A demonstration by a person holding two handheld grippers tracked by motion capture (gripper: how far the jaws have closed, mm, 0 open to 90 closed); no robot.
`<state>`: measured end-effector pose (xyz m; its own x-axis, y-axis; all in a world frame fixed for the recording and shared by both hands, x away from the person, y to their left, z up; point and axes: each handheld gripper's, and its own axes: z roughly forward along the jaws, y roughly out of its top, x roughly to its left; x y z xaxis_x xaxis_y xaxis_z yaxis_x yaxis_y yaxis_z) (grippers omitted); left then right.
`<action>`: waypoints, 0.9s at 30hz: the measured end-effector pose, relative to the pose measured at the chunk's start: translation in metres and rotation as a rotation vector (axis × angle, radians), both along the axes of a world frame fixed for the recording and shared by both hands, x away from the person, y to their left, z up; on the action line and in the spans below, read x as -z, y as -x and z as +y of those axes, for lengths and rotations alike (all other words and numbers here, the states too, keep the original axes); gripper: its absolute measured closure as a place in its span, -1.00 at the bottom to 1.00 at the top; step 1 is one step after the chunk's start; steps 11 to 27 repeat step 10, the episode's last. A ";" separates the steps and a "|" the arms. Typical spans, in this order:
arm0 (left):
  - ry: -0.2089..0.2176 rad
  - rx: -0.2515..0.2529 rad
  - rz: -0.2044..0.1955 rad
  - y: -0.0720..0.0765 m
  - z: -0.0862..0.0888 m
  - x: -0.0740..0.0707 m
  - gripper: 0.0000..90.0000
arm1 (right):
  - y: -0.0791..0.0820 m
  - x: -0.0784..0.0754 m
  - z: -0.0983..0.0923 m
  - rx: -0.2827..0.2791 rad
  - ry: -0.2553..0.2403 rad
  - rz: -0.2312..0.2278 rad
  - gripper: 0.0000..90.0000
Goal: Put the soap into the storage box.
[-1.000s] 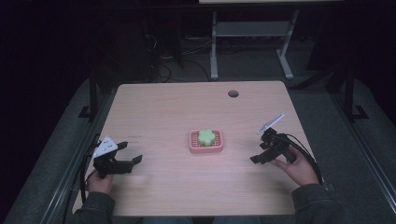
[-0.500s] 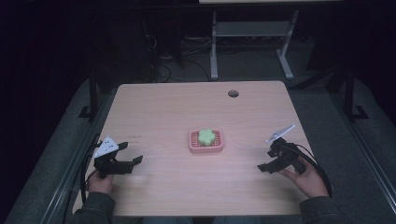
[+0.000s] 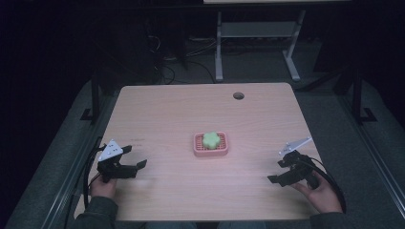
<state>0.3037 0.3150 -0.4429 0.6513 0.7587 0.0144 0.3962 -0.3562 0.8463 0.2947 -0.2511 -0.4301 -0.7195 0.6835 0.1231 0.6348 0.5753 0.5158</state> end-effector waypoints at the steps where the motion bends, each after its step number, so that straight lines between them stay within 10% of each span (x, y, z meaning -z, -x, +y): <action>1: -0.001 0.000 0.001 0.000 0.000 0.000 -0.68 | 0.002 0.001 -0.001 0.006 -0.007 -0.006 -0.49; 27: -0.011 -0.001 0.004 0.000 -0.002 0.001 -0.68 | 0.015 0.000 -0.002 0.040 -0.031 -0.062 -0.53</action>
